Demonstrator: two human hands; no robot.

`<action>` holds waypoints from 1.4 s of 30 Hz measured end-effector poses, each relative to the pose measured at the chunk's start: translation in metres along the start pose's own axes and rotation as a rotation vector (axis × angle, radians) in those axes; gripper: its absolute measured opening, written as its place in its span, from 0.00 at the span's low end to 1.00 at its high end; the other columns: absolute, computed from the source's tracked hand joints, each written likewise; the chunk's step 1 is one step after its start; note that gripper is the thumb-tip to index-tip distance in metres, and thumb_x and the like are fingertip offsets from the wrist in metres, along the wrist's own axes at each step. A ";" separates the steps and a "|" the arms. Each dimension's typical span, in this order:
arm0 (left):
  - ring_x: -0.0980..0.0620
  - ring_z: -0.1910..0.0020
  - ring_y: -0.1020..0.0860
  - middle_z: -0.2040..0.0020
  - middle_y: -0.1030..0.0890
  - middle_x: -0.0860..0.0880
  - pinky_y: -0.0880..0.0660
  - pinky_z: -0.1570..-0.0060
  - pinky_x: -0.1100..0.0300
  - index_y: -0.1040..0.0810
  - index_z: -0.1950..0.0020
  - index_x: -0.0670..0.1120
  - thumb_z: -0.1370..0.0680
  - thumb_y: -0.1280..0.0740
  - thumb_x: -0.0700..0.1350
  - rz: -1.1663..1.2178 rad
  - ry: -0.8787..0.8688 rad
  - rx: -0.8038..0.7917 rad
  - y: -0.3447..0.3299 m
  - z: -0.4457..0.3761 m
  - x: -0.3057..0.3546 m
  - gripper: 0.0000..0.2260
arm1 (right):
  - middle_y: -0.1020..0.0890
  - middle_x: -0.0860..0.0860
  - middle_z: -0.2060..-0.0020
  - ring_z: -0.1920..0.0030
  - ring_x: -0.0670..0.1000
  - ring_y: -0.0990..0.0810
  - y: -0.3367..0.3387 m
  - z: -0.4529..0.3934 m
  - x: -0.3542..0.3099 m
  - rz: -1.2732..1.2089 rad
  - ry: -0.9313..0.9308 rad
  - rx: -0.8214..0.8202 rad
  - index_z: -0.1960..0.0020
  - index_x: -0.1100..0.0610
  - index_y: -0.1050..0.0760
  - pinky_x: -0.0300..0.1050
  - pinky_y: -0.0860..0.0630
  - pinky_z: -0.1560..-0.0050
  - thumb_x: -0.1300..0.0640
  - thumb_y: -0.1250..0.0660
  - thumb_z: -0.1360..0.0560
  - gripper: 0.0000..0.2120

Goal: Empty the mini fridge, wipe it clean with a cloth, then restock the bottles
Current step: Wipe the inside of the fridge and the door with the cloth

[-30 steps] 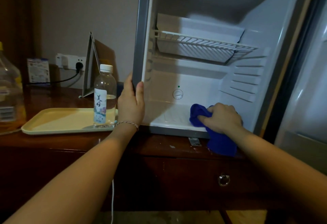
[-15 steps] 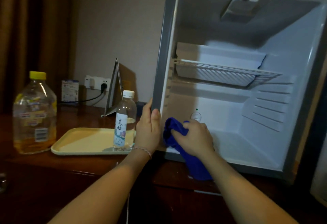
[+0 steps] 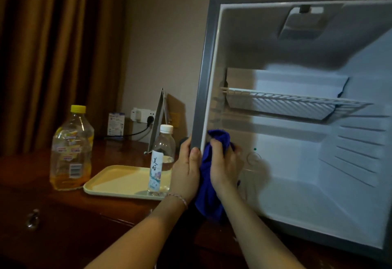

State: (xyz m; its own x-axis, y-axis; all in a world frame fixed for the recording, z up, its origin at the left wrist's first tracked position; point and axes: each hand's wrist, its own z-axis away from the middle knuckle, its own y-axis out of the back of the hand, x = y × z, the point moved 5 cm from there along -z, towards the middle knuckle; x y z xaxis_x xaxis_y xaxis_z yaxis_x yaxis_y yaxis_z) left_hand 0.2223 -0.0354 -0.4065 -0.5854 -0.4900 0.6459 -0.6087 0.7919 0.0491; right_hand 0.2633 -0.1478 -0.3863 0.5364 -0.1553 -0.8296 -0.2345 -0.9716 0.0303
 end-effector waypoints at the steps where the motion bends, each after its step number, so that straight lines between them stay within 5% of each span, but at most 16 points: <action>1: 0.66 0.49 0.22 0.48 0.22 0.62 0.26 0.50 0.68 0.33 0.29 0.54 0.19 0.50 0.59 0.005 -0.003 0.005 0.000 0.000 -0.001 0.21 | 0.26 0.51 0.38 0.37 0.57 0.28 -0.001 0.001 0.000 -0.050 -0.047 0.030 0.42 0.51 0.24 0.56 0.29 0.39 0.25 0.45 0.33 0.35; 4: 0.62 0.56 0.22 0.53 0.22 0.57 0.26 0.54 0.68 0.31 0.32 0.53 0.19 0.50 0.59 0.001 -0.012 0.013 -0.002 -0.001 -0.003 0.20 | 0.31 0.52 0.30 0.30 0.59 0.34 -0.003 -0.003 -0.007 -0.009 -0.078 0.097 0.32 0.51 0.28 0.56 0.35 0.35 0.29 0.49 0.23 0.33; 9: 0.64 0.63 0.24 0.61 0.24 0.58 0.30 0.60 0.67 0.30 0.37 0.50 0.17 0.50 0.57 -0.005 -0.021 0.041 -0.003 0.000 -0.004 0.17 | 0.30 0.52 0.31 0.31 0.59 0.37 -0.008 -0.015 -0.008 0.100 0.083 0.115 0.34 0.47 0.30 0.55 0.34 0.39 0.36 0.46 0.20 0.22; 13: 0.66 0.62 0.23 0.62 0.24 0.55 0.29 0.62 0.73 0.36 0.40 0.63 0.20 0.51 0.58 -0.013 0.006 0.039 -0.003 0.001 0.002 0.11 | 0.27 0.52 0.37 0.35 0.58 0.35 -0.011 -0.031 -0.009 0.115 0.167 0.129 0.38 0.47 0.28 0.52 0.33 0.44 0.39 0.45 0.19 0.17; 16: 0.69 0.61 0.24 0.60 0.24 0.55 0.31 0.61 0.77 0.38 0.40 0.64 0.21 0.51 0.57 -0.024 0.011 0.052 -0.001 0.003 0.005 0.10 | 0.27 0.53 0.38 0.36 0.60 0.33 -0.015 -0.054 0.002 0.118 0.085 0.099 0.43 0.49 0.27 0.54 0.33 0.42 0.38 0.47 0.19 0.18; 21: 0.70 0.59 0.25 0.59 0.24 0.56 0.31 0.60 0.77 0.36 0.46 0.67 0.20 0.50 0.56 -0.054 -0.008 0.069 -0.003 0.003 0.007 0.07 | 0.30 0.55 0.32 0.32 0.62 0.35 -0.019 -0.064 0.018 0.124 -0.033 0.061 0.36 0.48 0.28 0.61 0.38 0.33 0.34 0.49 0.20 0.23; 30: 0.77 0.58 0.27 0.57 0.26 0.60 0.33 0.59 0.79 0.41 0.35 0.60 0.15 0.49 0.49 -0.071 0.027 0.058 -0.004 0.003 0.005 0.10 | 0.32 0.55 0.31 0.32 0.60 0.36 -0.012 -0.022 0.010 0.101 0.057 0.021 0.31 0.50 0.30 0.55 0.37 0.40 0.40 0.56 0.17 0.25; 34: 0.68 0.62 0.25 0.59 0.24 0.53 0.30 0.59 0.68 0.38 0.33 0.59 0.16 0.51 0.53 -0.037 0.077 0.030 -0.004 0.003 0.003 0.12 | 0.27 0.51 0.39 0.37 0.57 0.33 -0.008 -0.003 -0.002 0.023 0.191 0.104 0.42 0.51 0.25 0.49 0.36 0.48 0.36 0.54 0.19 0.26; 38: 0.68 0.54 0.25 0.49 0.23 0.54 0.32 0.56 0.75 0.36 0.31 0.56 0.17 0.52 0.56 0.005 0.103 0.022 -0.005 0.003 0.002 0.17 | 0.23 0.51 0.44 0.41 0.57 0.30 -0.005 -0.002 -0.014 0.064 0.361 0.205 0.47 0.52 0.22 0.51 0.29 0.52 0.37 0.52 0.21 0.26; 42: 0.69 0.63 0.25 0.59 0.25 0.53 0.30 0.62 0.75 0.36 0.31 0.52 0.17 0.51 0.54 -0.008 0.087 0.032 -0.005 0.004 0.006 0.16 | 0.22 0.51 0.48 0.44 0.58 0.27 -0.006 -0.018 -0.023 0.090 0.488 0.289 0.51 0.55 0.20 0.48 0.29 0.56 0.42 0.46 0.18 0.21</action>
State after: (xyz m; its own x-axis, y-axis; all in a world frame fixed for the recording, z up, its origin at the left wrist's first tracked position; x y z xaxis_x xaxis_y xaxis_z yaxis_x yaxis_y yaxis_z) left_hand 0.2198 -0.0435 -0.4064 -0.5326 -0.4615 0.7094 -0.6307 0.7754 0.0309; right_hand 0.2668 -0.1420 -0.3575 0.8003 -0.3658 -0.4751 -0.4716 -0.8733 -0.1221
